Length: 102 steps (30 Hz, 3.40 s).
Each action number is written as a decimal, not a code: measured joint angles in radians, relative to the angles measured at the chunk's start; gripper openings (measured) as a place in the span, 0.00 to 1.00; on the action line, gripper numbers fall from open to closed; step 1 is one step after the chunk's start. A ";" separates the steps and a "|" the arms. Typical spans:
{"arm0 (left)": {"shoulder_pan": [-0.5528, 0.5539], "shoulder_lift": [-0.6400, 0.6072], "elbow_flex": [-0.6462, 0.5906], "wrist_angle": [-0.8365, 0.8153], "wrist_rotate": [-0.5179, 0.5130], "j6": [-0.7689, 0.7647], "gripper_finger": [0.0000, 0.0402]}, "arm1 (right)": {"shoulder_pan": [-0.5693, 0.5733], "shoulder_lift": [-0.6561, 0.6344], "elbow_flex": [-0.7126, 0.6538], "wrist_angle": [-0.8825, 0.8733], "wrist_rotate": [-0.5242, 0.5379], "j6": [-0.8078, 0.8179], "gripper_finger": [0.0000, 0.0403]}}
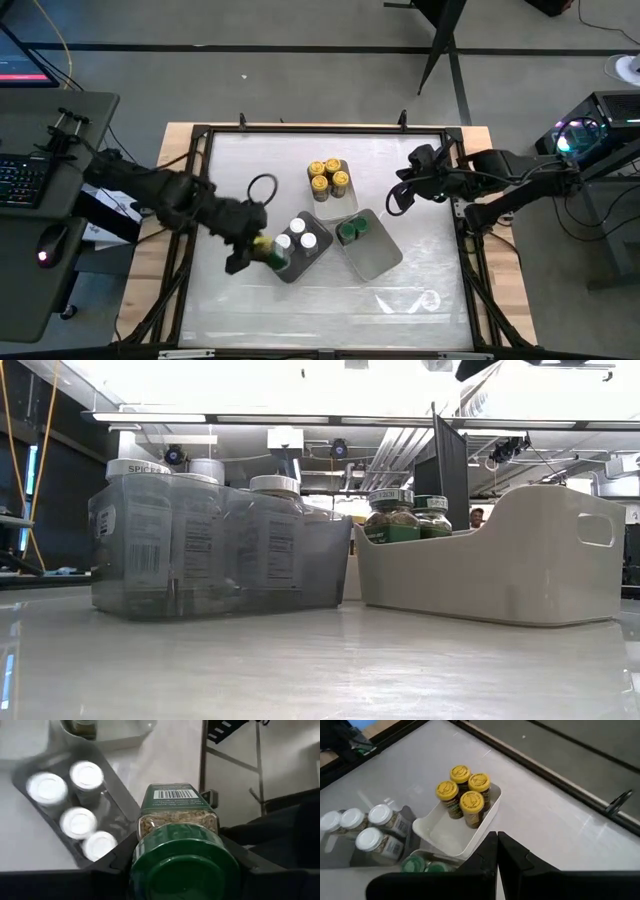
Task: Sort spices by type
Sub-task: Put the green seasoning bottle into the gray bin
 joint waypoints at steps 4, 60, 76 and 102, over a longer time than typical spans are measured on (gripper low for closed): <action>0.066 0.022 0.002 -0.003 0.081 0.095 0.41 | 0.000 -0.002 0.000 0.001 -0.036 0.000 0.00; 0.214 0.520 0.253 0.520 -0.009 0.970 0.41 | 0.011 -0.001 0.000 0.185 -0.030 -0.043 0.00; 0.236 0.704 0.253 0.442 -0.023 1.212 0.41 | -0.006 0.021 0.000 0.190 0.020 0.296 0.00; 0.255 0.740 0.252 0.403 -0.111 1.229 0.41 | 0.319 0.385 -0.002 0.052 -0.352 0.732 0.00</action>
